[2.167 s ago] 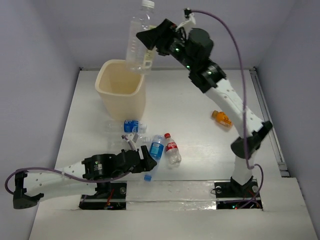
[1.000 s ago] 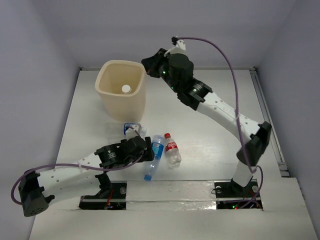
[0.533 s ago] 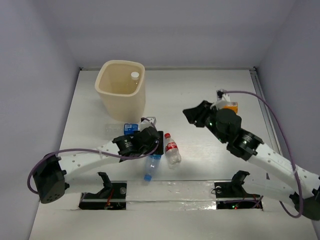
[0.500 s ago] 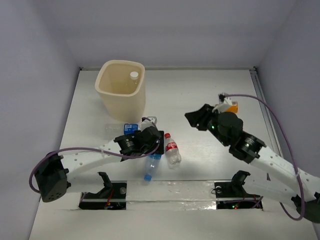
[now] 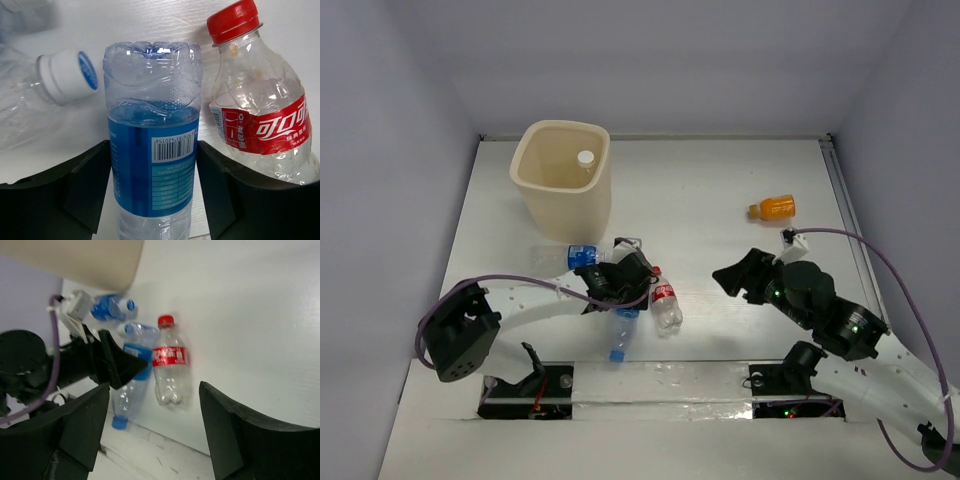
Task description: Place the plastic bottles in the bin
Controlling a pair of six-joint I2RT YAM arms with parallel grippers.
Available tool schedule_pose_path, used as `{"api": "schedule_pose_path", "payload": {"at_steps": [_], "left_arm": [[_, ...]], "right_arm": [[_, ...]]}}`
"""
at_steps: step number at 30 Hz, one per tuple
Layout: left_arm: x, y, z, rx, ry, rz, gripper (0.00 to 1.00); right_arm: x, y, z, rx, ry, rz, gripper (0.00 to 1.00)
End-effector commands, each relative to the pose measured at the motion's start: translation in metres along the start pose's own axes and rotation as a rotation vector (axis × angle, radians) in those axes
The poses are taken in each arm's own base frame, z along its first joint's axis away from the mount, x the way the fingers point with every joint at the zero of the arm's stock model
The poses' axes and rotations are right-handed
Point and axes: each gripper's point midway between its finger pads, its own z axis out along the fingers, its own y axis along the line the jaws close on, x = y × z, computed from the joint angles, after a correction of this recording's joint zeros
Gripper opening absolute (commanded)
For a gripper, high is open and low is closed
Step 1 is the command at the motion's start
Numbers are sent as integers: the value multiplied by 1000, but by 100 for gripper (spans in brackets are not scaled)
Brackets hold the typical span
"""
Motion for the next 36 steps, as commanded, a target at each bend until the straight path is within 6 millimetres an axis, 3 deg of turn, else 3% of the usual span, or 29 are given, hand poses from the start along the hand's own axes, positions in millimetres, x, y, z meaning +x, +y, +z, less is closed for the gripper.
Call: {"api": "schedule_pose_path", "payload": {"at_steps": [1,3,6,9,10,12,13,15,16,18,19,20,21,22,23,24,26,27,28,30,31,36], "left_arm": [[-12,-17,0,54,-23,-12,60],[-11,-22,-2,80,-13,-27,48],[-17,-24,-17,111,-30,-57,38],[-38,-33,-52,194,-90,-120,35],[-51,-37,-76,250,-129,-149,35],[-67,-41,-104,312,-179,-179,34],[-86,-42,-134,355,-241,-207,34],[-108,-41,-164,387,-314,-227,34],[-132,-38,-191,401,-390,-247,34],[-165,-24,-210,360,-481,-227,34],[-192,-23,-230,350,-542,-227,34],[-215,-9,-236,301,-593,-239,34],[-232,-4,-229,238,-606,-187,34],[-260,1,-255,240,-683,-201,34],[-277,6,-260,226,-712,-196,34],[-300,30,-263,164,-754,-210,34],[-336,42,-270,140,-802,-228,34],[-355,67,-272,83,-844,-266,34],[-371,75,-271,69,-861,-277,34],[-390,90,-271,45,-896,-301,34],[-401,107,-266,3,-910,-328,34],[-426,152,-242,-101,-944,-399,34]], "right_arm": [[34,-8,3,12,148,-31,79],[40,-6,8,1,180,-54,85],[54,0,18,-25,254,-100,96],[62,9,30,-45,303,-131,100],[61,14,33,-58,310,-148,100],[67,16,48,-43,339,-172,100],[68,16,54,-38,346,-190,100],[77,21,70,-41,392,-208,100],[79,22,76,-42,402,-220,100],[88,22,95,-22,432,-239,100],[91,23,101,-26,444,-254,100],[94,23,106,-25,455,-260,100],[97,24,117,-21,468,-272,100],[100,25,121,-23,480,-278,100],[102,24,126,-16,487,-284,100],[103,24,131,-10,490,-291,100],[111,18,142,17,514,-309,100],[113,17,146,17,523,-319,100],[115,17,149,18,529,-326,100],[122,12,154,28,552,-332,100],[123,11,155,29,554,-338,100],[124,8,160,43,566,-363,100]]}}
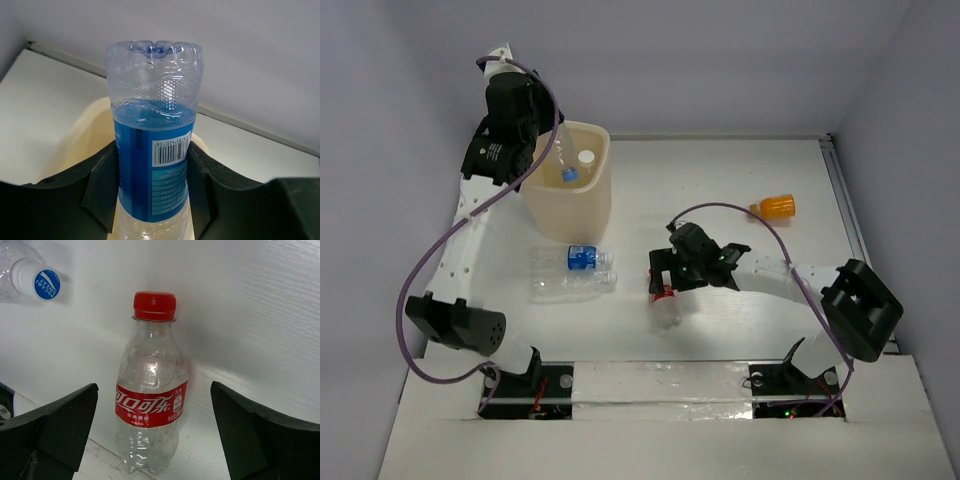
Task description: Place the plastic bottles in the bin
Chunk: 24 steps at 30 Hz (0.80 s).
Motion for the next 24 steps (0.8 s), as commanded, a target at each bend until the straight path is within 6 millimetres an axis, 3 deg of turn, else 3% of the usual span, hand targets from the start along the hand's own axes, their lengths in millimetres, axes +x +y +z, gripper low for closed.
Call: {"api": "schedule_pose_path", "payload": {"at_steps": [1,3,7,10,11,12,14,16,19,22,23,24], "left_arm": [[-44,5,4,-13,-141,-17,34],[-49,13,13,-47,-172,4,35],[-35,29,33,-123,-176,55,37],[-35,33,35,-130,-210,68,45],[-27,37,38,-139,-199,77,48],[-26,37,38,-134,-202,79,52],[-24,37,38,-121,-205,86,63],[-26,35,35,-105,-224,84,68],[-22,34,35,-91,-217,87,72],[-28,26,23,-43,-223,55,79],[-27,22,19,-17,-217,37,81],[-30,19,13,0,-223,25,81]], "right_arm": [[-25,19,-2,-51,-60,-50,100],[-22,16,4,-38,-39,-57,99],[-18,13,13,-24,-15,-70,96],[-17,13,14,-20,0,-73,92],[-17,13,14,-20,2,-74,89],[-16,13,14,-20,5,-74,81],[-18,12,12,-14,-2,-78,79],[-20,12,9,-12,-7,-91,67],[-31,12,-8,15,-44,-104,50],[-55,21,-41,11,-135,-109,47],[-71,31,-61,-11,-192,-108,44],[-69,29,-61,-3,-187,-106,44]]}}
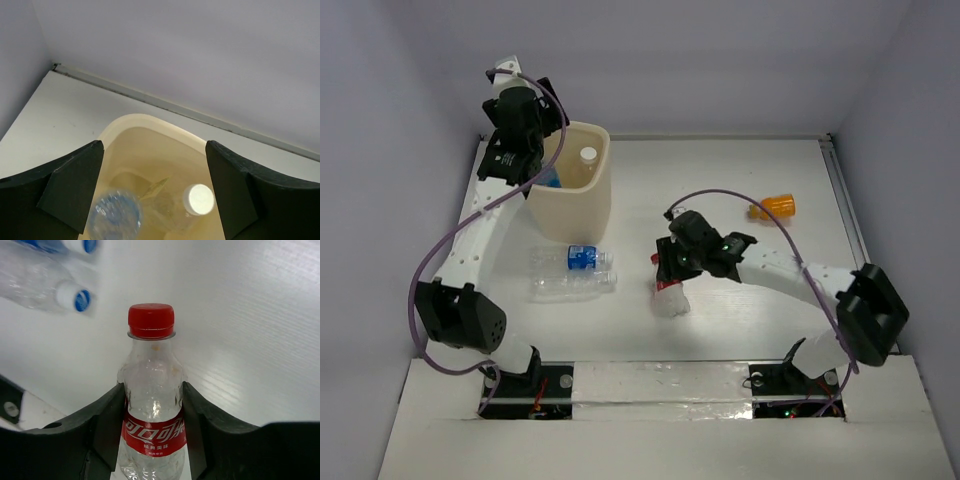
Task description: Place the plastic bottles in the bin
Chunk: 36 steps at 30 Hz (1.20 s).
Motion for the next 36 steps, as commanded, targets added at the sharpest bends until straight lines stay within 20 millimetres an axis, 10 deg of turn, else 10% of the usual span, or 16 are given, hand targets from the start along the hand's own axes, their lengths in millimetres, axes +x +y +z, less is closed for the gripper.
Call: {"api": "schedule_pose_path", "payload": {"at_steps": [1,7,14,18,25,28,32,35,36], "left_arm": [[-63,-14,-48,115,-149,-105,81],[-61,-22,-113,279,-116,-247,68],[20,5,-157,291,67,-326,35],[67,17,-173,289,168,-342,22],[125,43,-204,264,297,-302,18],[140,43,-211,291,327,-322,18],[152,39,-216,330,361,-327,21],[150,33,-219,367,368,-326,23],[148,31,-219,378,367,-327,23]], "right_arm": [[-71,32,-65,-71,-230,-12,44],[-165,97,-144,-269,-491,12,44],[-295,181,-232,-540,-816,104,44],[-349,203,-187,-560,-860,225,45],[-377,211,-132,-528,-845,292,50],[-374,214,-122,-543,-830,275,71],[-375,213,-150,-532,-866,220,96],[-376,190,-160,-464,-891,209,98],[-377,182,-191,-463,-928,217,97]]}}
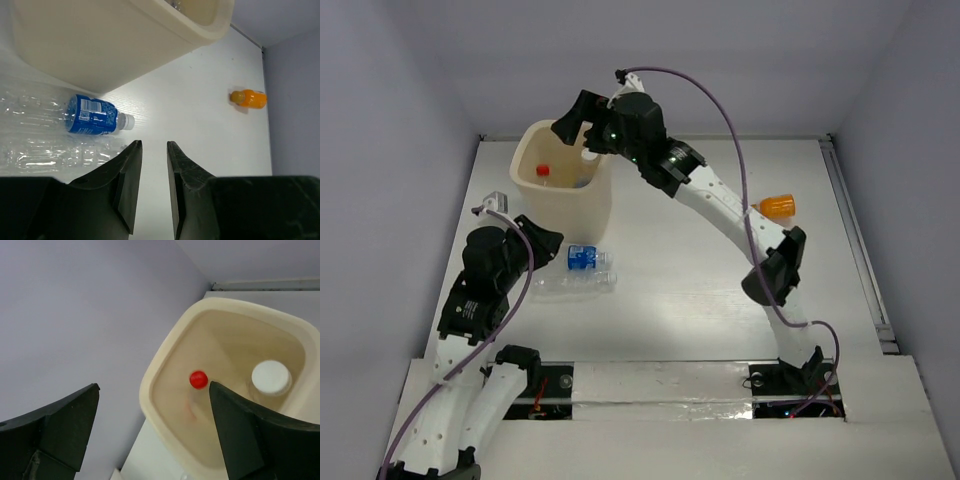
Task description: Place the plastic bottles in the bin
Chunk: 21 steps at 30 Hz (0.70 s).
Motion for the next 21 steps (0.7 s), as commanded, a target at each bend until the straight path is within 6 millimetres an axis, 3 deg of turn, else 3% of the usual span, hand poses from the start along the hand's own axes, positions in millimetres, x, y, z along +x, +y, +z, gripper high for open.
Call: {"api": "schedule_pose_path", "payload": {"at_steps": [1,3,4,5,6,7,9,10,12,13,14,15,18,21], "left_arm": [[-3,-19,-2,92,5,4,24],[-4,-27,-6,126,14,12,24],[-3,-29,-8,139,15,17,24],[-3,-31,-11,152,18,19,24],[-2,-32,-12,158,17,20,24],[0,-35,-15,176,19,23,24],[8,-37,-17,199,44,21,24],[11,-41,-19,221,50,17,24],[20,-41,-19,238,73,12,23],[23,-43,-21,252,77,16,23],[25,-41,-20,249,83,17,23],[28,-42,-20,255,91,21,23],[32,-41,-16,257,101,35,23],[36,-46,-13,277,122,47,23]], "right_arm": [[-94,39,-71,-51,-192,-36,95],[-112,8,-90,44,-242,-34,81],[-106,-19,-109,115,-228,-34,52],[-109,-44,-120,189,-249,-8,38],[-117,-87,-135,288,-265,13,14],[-102,-127,-158,381,-246,70,6],[-94,-188,-193,533,-253,134,0],[-81,-252,-221,680,-261,192,0],[-90,-284,-271,772,-340,233,2],[-101,-317,-301,864,-402,266,6],[-91,-341,-320,935,-398,286,14],[-89,-351,-333,963,-396,305,37],[-86,-396,-364,1107,-376,333,81],[-88,-422,-375,1196,-350,351,92]]}}
